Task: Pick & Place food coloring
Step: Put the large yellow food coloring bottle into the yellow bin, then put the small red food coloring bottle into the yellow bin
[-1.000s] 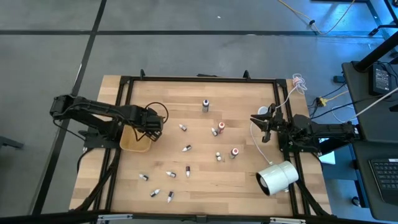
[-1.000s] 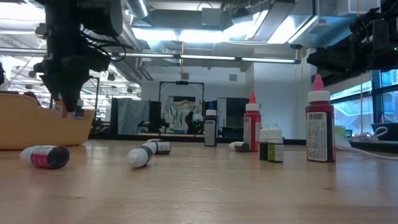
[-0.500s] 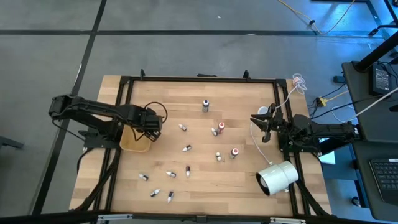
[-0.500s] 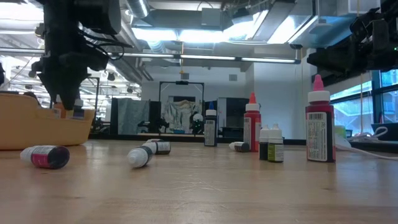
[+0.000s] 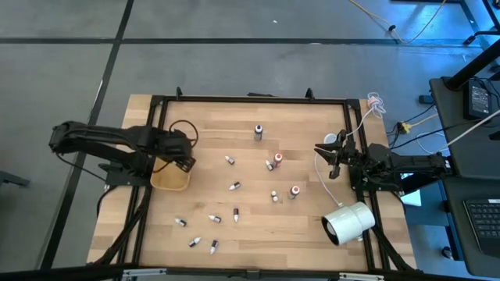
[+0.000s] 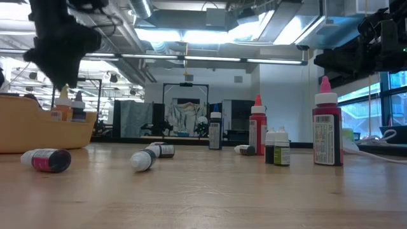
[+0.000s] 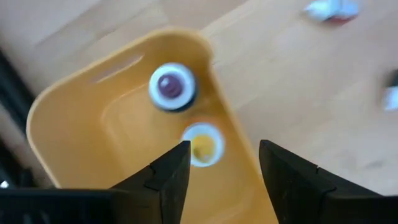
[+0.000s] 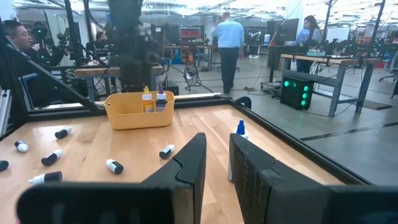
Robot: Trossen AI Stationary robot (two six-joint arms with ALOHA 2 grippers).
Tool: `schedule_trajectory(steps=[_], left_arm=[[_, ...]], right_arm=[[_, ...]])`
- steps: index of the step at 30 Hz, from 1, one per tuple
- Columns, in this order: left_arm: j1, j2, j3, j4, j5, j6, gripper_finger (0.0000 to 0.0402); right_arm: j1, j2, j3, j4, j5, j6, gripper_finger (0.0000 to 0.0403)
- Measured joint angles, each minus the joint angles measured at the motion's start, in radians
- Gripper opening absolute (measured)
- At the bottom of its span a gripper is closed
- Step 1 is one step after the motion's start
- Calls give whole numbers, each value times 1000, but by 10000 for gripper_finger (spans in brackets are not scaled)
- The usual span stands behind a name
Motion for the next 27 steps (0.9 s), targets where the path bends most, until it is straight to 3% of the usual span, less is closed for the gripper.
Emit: schedule_trajectory(steps=[4, 8, 15, 18, 22, 27], left_arm=[[-6, -60, 66, 33, -62, 70, 180], [-22, -94, 80, 185, -146, 200, 177], [-31, -64, 71, 467, -290, 549, 176], [-13, -47, 10, 727, -224, 701, 175], [23, -2, -110, 1121, -28, 853, 177], [62, 98, -215, 1454, 5, 929, 176]], right_arm=[[0, 0, 0, 0, 0, 0, 75], [0, 0, 0, 0, 0, 0, 75], [0, 0, 0, 2, 24, 25, 75], [0, 0, 0, 2, 31, 29, 75], [0, 0, 0, 2, 29, 4, 75], [0, 0, 0, 3, 29, 3, 75]])
